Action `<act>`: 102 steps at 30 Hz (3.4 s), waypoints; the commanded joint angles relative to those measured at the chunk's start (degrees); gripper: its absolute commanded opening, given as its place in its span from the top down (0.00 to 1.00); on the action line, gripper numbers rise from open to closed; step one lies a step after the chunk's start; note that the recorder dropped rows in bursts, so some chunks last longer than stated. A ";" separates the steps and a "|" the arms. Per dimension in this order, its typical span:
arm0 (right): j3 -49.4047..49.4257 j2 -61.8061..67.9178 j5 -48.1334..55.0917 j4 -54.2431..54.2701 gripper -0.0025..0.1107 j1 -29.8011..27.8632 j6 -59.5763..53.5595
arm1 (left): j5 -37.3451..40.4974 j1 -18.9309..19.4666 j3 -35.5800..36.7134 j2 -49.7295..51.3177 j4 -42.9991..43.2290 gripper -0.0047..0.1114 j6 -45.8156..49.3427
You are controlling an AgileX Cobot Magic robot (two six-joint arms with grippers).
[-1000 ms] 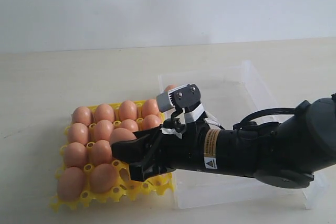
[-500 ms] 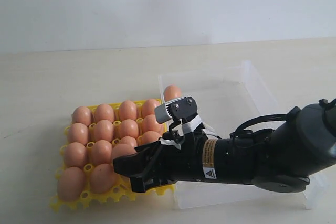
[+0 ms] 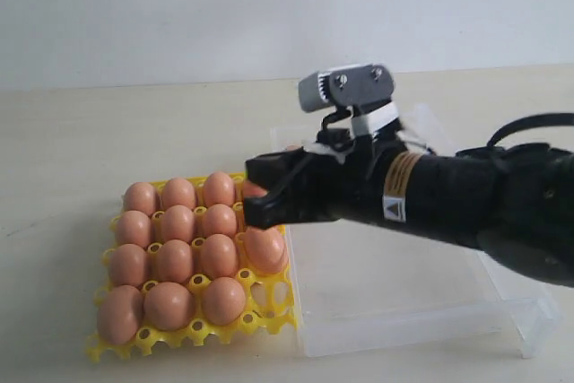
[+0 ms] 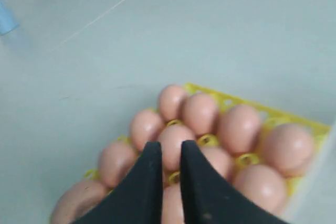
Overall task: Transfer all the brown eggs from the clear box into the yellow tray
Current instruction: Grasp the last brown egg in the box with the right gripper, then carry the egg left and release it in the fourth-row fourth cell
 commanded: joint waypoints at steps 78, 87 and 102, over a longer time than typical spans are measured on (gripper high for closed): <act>-35.37 23.99 36.07 42.52 0.98 -11.00 -31.74 | -0.57 -0.32 -0.23 -0.32 -0.32 0.96 -0.26; -9.81 9.39 3.31 9.93 0.98 -4.16 -7.98 | -0.57 -0.32 -0.23 -0.32 -0.32 0.96 -0.26; 5.42 8.96 -12.80 -7.31 0.98 -1.92 1.76 | -0.57 -0.32 -0.23 -0.32 -0.32 0.96 -0.26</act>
